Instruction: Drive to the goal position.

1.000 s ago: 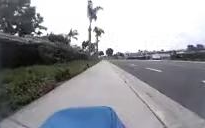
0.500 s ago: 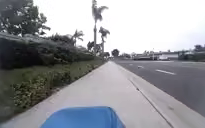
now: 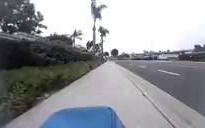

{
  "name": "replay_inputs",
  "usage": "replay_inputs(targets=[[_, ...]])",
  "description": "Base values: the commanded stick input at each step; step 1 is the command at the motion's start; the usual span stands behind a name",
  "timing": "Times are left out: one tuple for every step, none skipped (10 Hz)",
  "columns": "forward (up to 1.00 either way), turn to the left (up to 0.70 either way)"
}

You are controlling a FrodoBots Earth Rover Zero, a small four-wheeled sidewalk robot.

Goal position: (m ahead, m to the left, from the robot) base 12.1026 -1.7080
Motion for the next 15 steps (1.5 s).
replay_inputs(targets=[[1.0,0.0],[1.0,0.0],[1.0,0.0],[1.0,0.0],[1.0,0.0],[1.0,0.0],[1.0,0.0],[1.0,0.0],[1.0,0.0],[1.0,0.0],[1.0,0.0],[1.0,0.0],[1.0,0.0],[1.0,0.0],[1.0,0.0]])
